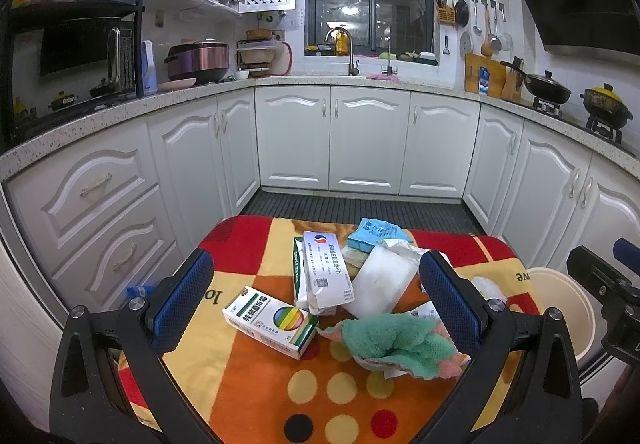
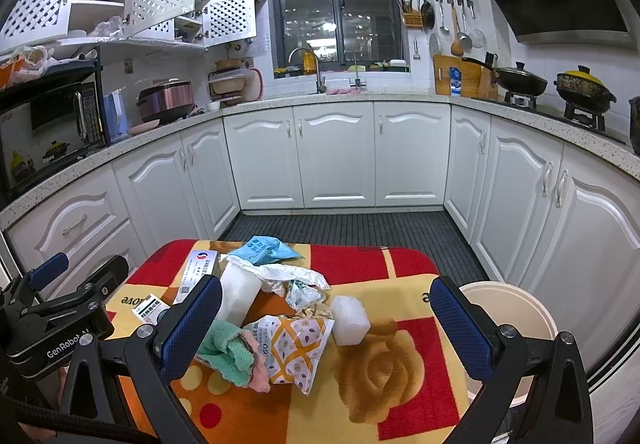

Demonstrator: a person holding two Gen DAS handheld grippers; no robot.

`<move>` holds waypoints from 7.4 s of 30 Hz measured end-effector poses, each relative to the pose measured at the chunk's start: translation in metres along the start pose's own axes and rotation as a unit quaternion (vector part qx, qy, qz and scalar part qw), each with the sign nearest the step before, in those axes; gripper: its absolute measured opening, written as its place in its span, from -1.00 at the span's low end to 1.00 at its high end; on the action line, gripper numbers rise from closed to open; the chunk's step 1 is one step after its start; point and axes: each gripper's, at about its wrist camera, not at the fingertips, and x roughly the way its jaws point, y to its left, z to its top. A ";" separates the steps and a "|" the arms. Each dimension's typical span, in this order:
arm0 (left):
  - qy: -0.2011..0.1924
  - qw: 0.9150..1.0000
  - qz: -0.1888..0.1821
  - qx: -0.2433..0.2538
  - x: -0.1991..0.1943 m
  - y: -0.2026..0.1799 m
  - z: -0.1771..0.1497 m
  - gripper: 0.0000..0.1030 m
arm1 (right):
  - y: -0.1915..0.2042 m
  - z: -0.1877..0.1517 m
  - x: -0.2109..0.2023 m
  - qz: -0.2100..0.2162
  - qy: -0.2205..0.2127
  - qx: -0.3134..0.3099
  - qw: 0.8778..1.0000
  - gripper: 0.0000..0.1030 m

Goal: Collect trash

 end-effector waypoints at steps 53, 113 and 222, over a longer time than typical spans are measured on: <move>-0.002 1.000 0.012 -0.009 0.003 0.009 -0.003 0.99 | 0.006 -0.008 0.010 -0.008 0.026 -0.021 0.999 1.00; 0.049 0.998 0.035 -0.007 0.026 0.043 -0.020 0.99 | 0.001 -0.027 0.036 -0.007 0.100 -0.051 0.994 1.00; 0.254 0.895 -0.337 0.143 0.100 -0.293 0.005 -0.72 | -0.240 -0.066 0.070 -0.064 0.168 0.169 0.969 -0.48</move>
